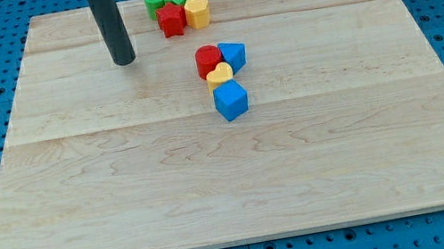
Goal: Nudge the blue cube a bit right
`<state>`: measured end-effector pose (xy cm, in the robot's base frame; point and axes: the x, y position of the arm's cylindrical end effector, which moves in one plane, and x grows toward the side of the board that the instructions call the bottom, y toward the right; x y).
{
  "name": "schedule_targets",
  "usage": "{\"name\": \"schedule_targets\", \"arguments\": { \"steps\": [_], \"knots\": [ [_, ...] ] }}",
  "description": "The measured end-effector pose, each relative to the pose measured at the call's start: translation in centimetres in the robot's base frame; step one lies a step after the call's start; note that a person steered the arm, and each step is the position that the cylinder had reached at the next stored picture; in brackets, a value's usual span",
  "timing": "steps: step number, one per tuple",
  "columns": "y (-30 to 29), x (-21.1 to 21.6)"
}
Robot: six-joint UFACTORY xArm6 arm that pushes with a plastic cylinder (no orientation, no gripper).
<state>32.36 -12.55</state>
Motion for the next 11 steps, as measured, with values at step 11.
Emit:
{"name": "schedule_targets", "arguments": {
  "steps": [11],
  "knots": [
    [12.2, 12.5]
  ]
}}
